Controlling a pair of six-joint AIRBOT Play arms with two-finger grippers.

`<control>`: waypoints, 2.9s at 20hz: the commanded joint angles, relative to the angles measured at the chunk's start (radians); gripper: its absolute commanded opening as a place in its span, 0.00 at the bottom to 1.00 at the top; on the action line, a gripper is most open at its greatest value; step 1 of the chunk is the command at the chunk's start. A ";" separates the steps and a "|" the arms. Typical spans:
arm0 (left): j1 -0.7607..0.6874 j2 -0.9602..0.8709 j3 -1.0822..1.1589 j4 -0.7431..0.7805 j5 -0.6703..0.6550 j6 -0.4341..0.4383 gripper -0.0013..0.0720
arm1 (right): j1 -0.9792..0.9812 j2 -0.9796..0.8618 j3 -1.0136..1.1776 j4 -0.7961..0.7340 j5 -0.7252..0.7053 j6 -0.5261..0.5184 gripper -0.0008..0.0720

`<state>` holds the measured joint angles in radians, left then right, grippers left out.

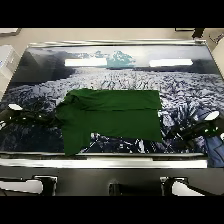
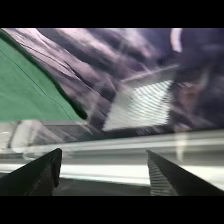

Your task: Fold the clothes and pants, and hang the long-sleeved shirts on hangers.

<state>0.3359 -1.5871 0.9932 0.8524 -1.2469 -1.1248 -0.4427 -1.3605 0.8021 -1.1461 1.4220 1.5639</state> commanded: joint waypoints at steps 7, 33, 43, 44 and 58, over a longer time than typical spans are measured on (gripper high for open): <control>-0.001 0.025 0.001 0.000 -0.013 -0.012 0.05 | 0.158 0.002 -0.092 0.117 -0.270 0.002 0.80; -0.003 0.913 0.968 0.008 0.318 -0.224 0.05 | 0.209 0.547 1.313 -0.183 -0.230 -0.096 0.06; -0.002 0.847 0.961 0.102 -0.175 -0.406 0.04 | 0.209 0.503 1.309 -0.272 0.101 0.011 0.05; -0.003 0.805 0.937 0.102 -0.264 -0.406 0.04 | 0.209 0.452 1.280 -0.272 0.213 0.038 0.05; -0.220 0.079 0.189 0.014 0.457 -0.188 0.05 | 0.330 -0.367 0.757 -0.093 -0.413 0.084 0.06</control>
<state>0.1440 -1.3556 1.1851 0.9298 -0.9924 -1.3941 -0.1207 -1.5993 1.5112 -1.3193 1.2263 1.6432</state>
